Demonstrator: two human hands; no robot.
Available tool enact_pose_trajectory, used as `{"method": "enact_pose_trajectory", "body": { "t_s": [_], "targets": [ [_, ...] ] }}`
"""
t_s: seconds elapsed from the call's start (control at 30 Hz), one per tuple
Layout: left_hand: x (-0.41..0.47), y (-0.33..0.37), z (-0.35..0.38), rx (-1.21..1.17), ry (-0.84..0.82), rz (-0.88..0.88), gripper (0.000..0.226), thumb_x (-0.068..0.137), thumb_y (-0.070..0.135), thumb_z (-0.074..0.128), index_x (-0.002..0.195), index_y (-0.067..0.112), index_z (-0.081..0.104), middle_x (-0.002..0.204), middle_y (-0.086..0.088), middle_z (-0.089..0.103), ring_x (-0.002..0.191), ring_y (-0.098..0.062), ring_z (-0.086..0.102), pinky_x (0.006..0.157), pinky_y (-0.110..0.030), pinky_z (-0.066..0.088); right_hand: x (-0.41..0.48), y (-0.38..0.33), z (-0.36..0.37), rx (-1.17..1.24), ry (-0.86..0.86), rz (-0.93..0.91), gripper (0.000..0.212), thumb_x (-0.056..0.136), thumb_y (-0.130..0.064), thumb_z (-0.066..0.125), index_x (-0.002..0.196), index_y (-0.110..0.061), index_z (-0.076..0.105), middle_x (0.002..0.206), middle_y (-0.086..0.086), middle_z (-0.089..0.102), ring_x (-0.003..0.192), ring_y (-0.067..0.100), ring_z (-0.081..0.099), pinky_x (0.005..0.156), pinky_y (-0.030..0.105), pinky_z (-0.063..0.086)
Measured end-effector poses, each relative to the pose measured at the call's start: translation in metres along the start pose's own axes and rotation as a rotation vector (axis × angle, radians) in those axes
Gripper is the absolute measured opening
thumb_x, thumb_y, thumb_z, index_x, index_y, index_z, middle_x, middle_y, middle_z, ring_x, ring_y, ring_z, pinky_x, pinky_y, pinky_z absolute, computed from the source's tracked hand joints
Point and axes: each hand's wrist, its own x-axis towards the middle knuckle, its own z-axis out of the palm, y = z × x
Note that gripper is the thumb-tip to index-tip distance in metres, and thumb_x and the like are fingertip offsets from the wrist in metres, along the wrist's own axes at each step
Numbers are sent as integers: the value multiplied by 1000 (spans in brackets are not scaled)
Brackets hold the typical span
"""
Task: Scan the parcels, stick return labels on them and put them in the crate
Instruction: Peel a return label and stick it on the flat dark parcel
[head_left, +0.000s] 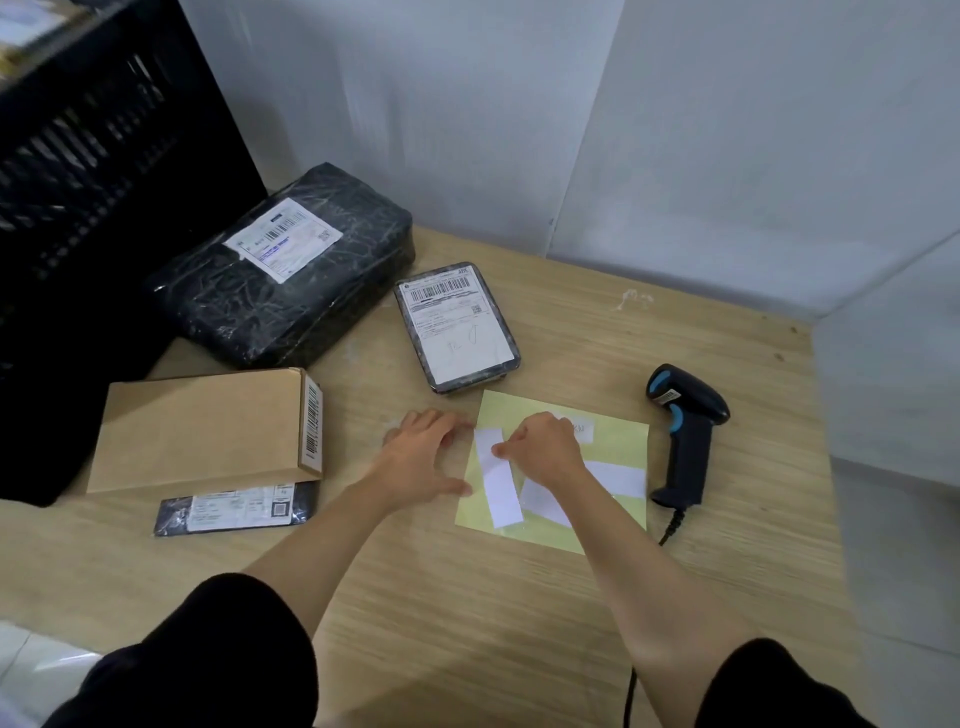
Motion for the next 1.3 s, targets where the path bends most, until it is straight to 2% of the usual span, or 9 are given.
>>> {"method": "enact_pose_trajectory", "body": {
  "t_s": [0.1,0.17,0.27,0.33,0.53,0.7,0.83,1.03,1.3],
  "targets": [
    [5,1,-2,34,-66,4,90,59,45,79,136,48,34,103,16,40,101,-7,31,85,-32,26,-2,-2,-6,52,-24,11,46,88,-27,65,58,-12,34,60,5,40,93,22,36,70,29,33],
    [9,2,-3,78,-105,5,92,60,47,78,138,52,29,104,14,38,103,-8,30,85,-33,27,-2,-3,-9,77,-46,11,47,88,-24,65,57,-13,32,58,3,38,83,20,34,67,29,32],
    [14,4,-4,151,-152,-12,93,60,52,77,139,53,27,104,11,34,100,-9,25,82,-32,25,-2,-4,-14,59,-70,-3,50,88,-23,66,56,-14,29,55,2,34,57,16,30,52,27,25],
    [17,5,-4,173,-173,-37,95,59,53,77,139,55,25,104,10,32,100,-9,23,82,-32,24,-1,-4,-17,42,-70,-26,52,88,-22,66,54,-14,28,54,2,32,51,15,28,49,26,22],
    [19,9,-7,239,-210,-62,100,59,56,76,140,59,17,104,9,30,99,-11,22,80,-33,23,2,-4,-25,103,-106,-8,47,86,-18,67,53,-11,35,54,1,36,53,17,35,51,27,26],
    [21,15,-10,277,-240,-82,102,60,57,76,140,60,12,106,9,30,111,-16,28,82,-34,25,5,-6,-31,136,-141,26,45,86,-16,66,53,-11,36,56,1,38,51,17,34,50,27,27],
    [21,17,-12,283,-250,-90,102,60,57,76,140,61,11,107,8,31,113,-18,28,83,-35,25,7,-6,-33,169,-156,37,35,86,-17,64,58,-8,44,74,9,50,66,23,42,61,29,33],
    [22,20,-13,312,-261,-109,103,61,57,76,139,62,9,120,4,38,117,-20,29,84,-37,26,8,-4,-36,162,-172,35,33,87,-17,61,59,-9,45,79,9,50,57,19,39,55,28,30],
    [23,22,-15,321,-275,-117,103,62,55,77,140,62,9,126,2,38,121,-21,28,90,-40,27,8,-3,-37,193,-187,38,31,88,-15,59,63,-10,42,63,2,40,56,18,36,56,29,28]
  ]
}}
